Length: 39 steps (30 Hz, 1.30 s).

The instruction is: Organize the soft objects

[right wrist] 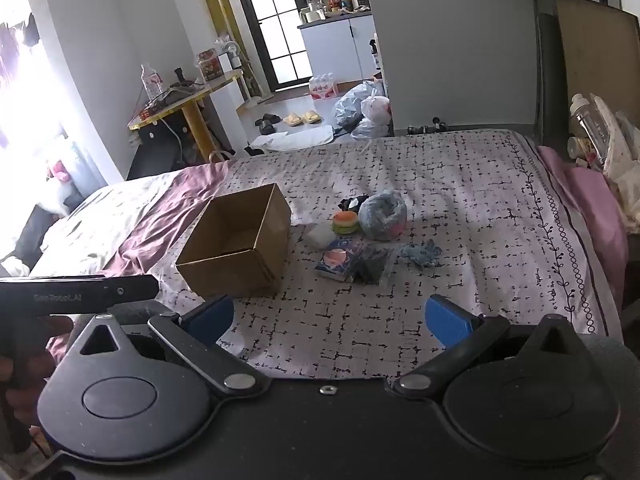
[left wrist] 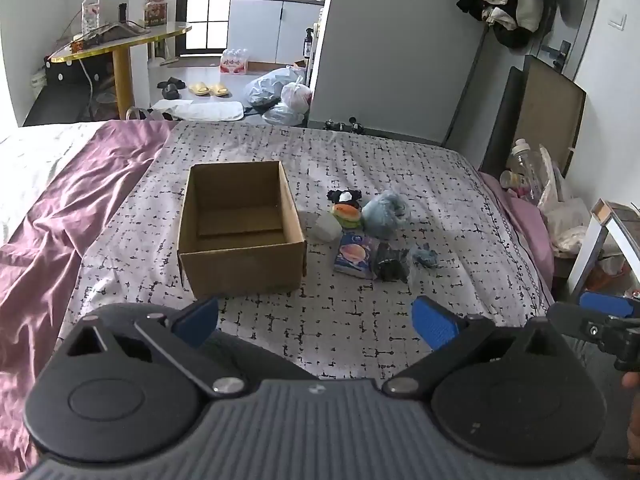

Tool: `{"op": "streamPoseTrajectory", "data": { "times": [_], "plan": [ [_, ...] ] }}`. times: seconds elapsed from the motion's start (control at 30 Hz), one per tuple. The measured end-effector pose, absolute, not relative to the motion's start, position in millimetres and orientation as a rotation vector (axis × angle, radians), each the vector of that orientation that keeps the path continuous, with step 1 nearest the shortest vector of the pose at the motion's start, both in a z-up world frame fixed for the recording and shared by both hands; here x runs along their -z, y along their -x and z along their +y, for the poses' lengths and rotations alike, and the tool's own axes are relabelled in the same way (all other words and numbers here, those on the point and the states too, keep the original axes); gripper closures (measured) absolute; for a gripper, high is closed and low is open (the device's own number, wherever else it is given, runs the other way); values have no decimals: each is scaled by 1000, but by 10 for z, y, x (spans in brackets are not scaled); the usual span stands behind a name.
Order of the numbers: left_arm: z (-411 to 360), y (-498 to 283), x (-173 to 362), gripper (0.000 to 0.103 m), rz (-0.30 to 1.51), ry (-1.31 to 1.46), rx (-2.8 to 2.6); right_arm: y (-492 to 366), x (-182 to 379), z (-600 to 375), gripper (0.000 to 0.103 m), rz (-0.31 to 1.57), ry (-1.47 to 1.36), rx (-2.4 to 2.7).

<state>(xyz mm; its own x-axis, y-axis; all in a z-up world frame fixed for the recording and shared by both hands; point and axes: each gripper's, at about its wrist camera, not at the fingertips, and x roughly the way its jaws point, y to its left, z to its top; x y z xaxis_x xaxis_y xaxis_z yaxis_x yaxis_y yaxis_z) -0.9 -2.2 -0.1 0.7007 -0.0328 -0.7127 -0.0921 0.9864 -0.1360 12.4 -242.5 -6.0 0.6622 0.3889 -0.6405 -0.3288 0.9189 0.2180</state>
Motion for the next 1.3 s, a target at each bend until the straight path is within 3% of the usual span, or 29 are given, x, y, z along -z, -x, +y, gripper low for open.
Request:
{"op": "streamPoseTrajectory", "data": {
  "times": [1.3],
  "plan": [
    [14,102,-143,1,755,183,-31,-84,-16,-2404,0,718,-55,-394]
  ]
}}
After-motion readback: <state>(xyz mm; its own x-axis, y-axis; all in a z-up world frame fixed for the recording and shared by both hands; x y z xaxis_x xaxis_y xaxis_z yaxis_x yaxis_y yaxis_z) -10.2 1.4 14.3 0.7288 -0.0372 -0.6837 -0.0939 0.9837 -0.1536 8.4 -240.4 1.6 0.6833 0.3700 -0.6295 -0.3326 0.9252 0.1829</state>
